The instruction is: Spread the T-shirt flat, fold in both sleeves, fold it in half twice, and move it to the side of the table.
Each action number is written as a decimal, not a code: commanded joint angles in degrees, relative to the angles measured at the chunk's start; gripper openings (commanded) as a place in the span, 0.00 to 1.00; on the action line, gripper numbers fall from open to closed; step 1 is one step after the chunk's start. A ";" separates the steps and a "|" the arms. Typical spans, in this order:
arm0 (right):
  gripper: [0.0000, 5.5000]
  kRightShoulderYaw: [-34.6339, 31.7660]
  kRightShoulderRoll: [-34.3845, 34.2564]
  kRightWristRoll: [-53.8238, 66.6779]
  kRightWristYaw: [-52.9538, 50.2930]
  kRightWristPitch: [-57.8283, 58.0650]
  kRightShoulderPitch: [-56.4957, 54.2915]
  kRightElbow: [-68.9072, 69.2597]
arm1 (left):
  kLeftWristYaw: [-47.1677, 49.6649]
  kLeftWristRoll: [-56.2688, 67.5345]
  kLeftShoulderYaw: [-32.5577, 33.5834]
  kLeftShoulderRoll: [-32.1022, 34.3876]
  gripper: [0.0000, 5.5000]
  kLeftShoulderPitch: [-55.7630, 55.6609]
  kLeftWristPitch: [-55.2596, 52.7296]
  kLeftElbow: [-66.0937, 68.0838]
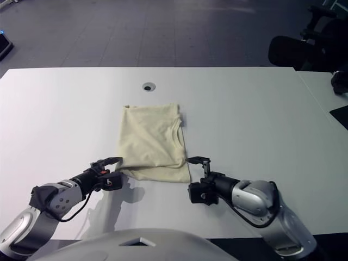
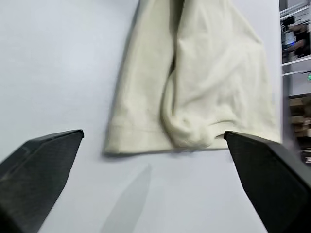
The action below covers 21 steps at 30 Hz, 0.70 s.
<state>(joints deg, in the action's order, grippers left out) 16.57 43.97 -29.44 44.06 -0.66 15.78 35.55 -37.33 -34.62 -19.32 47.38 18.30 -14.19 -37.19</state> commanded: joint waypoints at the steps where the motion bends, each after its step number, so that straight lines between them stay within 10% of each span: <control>1: 0.85 3.68 -1.73 -4.81 -1.57 -0.91 -3.06 -6.74 | -3.61 0.56 -1.29 0.30 0.24 0.29 0.77 2.07; 8: 0.65 5.31 -1.68 -8.01 -4.55 -4.37 -8.01 -14.11 | -6.01 1.07 -1.23 1.37 0.04 0.40 3.44 3.39; 21: 0.24 6.76 -2.08 -8.10 -4.66 -7.26 -9.19 -15.75 | -0.80 -0.76 -3.20 1.37 0.03 1.92 15.60 15.97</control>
<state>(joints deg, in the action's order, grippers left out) 22.84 41.36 -37.16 38.26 -7.78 6.08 20.88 -36.27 -33.75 -19.16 48.26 17.26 0.96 -27.51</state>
